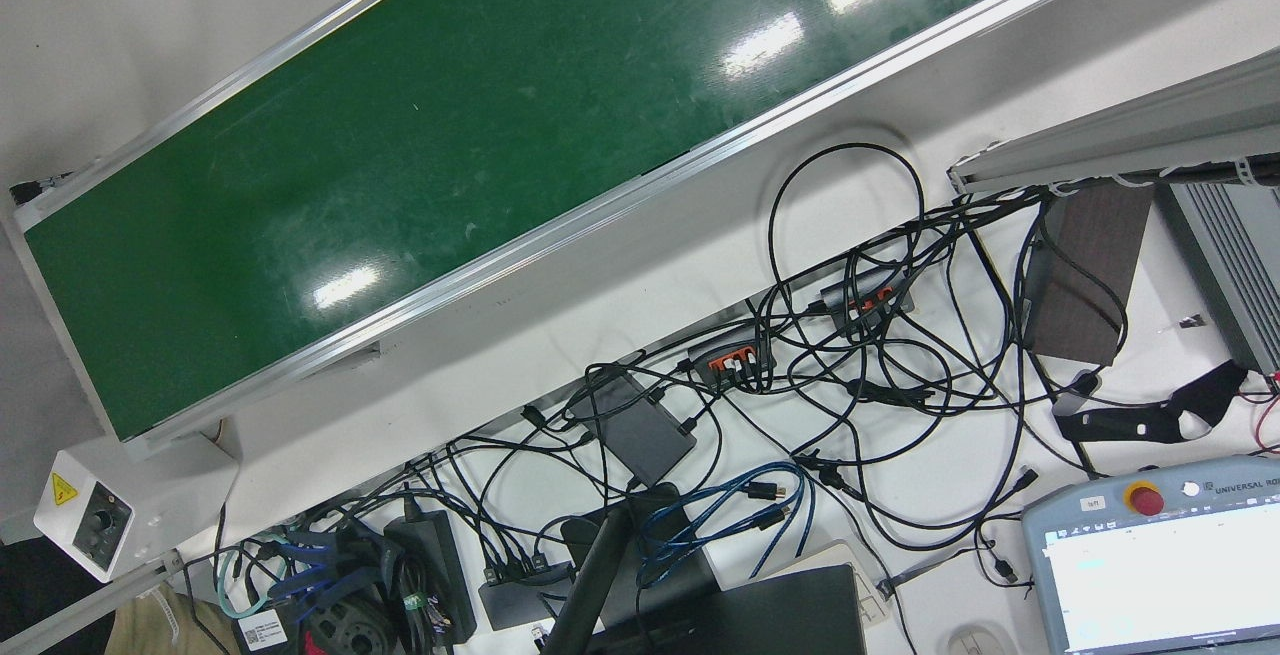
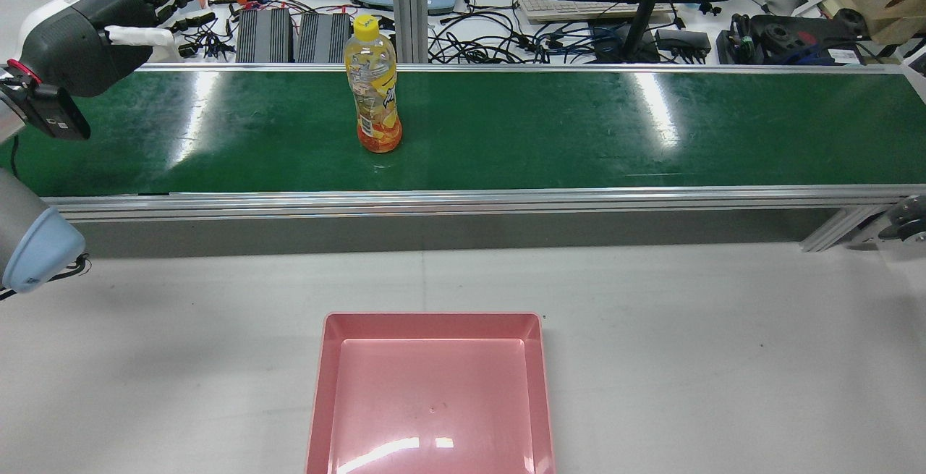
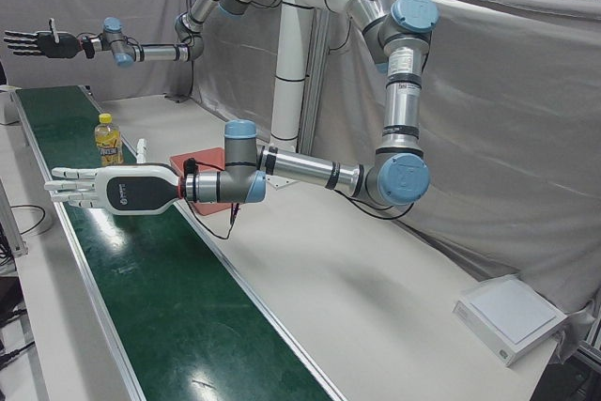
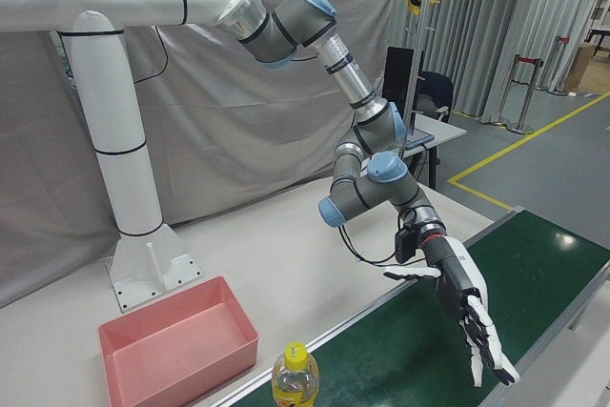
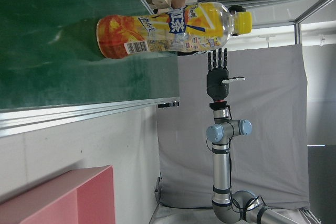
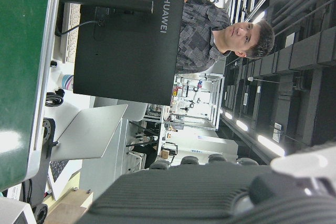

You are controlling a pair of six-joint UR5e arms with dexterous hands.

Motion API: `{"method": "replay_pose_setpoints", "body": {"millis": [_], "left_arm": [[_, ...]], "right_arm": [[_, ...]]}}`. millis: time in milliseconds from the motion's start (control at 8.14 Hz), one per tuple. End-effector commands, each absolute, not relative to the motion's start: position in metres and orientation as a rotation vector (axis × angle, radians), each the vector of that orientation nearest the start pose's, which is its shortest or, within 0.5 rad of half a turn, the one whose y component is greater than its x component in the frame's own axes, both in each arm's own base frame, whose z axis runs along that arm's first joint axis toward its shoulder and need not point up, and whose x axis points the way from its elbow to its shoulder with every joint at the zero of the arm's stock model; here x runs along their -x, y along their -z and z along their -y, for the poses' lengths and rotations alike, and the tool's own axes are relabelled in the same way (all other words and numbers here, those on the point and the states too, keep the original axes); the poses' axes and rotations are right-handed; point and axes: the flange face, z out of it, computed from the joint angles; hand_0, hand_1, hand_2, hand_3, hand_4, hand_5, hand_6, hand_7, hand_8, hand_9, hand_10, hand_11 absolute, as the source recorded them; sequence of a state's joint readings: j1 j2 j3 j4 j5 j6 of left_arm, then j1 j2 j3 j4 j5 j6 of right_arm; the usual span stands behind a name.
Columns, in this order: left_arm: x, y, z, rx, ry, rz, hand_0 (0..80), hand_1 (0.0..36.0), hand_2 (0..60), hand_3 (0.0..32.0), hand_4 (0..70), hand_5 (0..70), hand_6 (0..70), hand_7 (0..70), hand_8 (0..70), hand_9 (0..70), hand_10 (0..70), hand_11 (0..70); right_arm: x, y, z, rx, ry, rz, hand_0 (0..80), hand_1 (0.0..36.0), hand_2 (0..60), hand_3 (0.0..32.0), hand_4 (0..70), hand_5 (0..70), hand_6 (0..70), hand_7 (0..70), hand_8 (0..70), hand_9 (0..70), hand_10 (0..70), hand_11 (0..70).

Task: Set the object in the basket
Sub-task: 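Move the left hand along the belt toward the approaching juice bottle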

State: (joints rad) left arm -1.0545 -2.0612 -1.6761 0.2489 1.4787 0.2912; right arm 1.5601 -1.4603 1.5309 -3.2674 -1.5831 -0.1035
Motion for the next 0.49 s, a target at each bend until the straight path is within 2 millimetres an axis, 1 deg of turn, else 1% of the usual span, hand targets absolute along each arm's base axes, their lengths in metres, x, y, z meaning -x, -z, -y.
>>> {"method": "replay_pose_setpoints", "body": {"millis": [0,123,246,368], "left_arm": [[-0.196,-0.380,0.644,0.093,1.567,-2.334,43.4,9.9,6.7,0.0,0.0,11.8,0.0,0.0,0.0,1.1,7.6,12.4],[-0.202,-0.387,0.655,0.101,1.518,-2.395,43.0,9.3,4.9,0.0,0.0,11.0,0.0,0.0,0.0,0.3,7.5,12.2],[-0.211,-0.391,0.656,0.120,1.481,-2.425,42.5,8.9,4.7,0.0,0.0,10.5,0.0,0.0,0.0,0.6,7.7,12.4],[-0.220,-0.391,0.654,0.138,1.463,-2.431,42.8,9.2,5.2,0.0,0.0,10.6,0.0,0.0,0.0,0.7,7.8,12.5]], "right_arm": [[-0.126,-0.662,0.533,0.090,2.346,-2.223,0.0,0.0,0.0,0.0,0.0,0.0,0.0,0.0,0.0,0.0,0.0,0.0],[-0.126,-0.662,0.533,0.090,2.346,-2.223,0.0,0.0,0.0,0.0,0.0,0.0,0.0,0.0,0.0,0.0,0.0,0.0],[-0.126,-0.662,0.533,0.088,2.346,-2.222,0.0,0.0,0.0,0.0,0.0,0.0,0.0,0.0,0.0,0.0,0.0,0.0],[-0.126,-0.662,0.534,0.088,2.344,-2.224,0.0,0.0,0.0,0.0,0.0,0.0,0.0,0.0,0.0,0.0,0.0,0.0]]}}
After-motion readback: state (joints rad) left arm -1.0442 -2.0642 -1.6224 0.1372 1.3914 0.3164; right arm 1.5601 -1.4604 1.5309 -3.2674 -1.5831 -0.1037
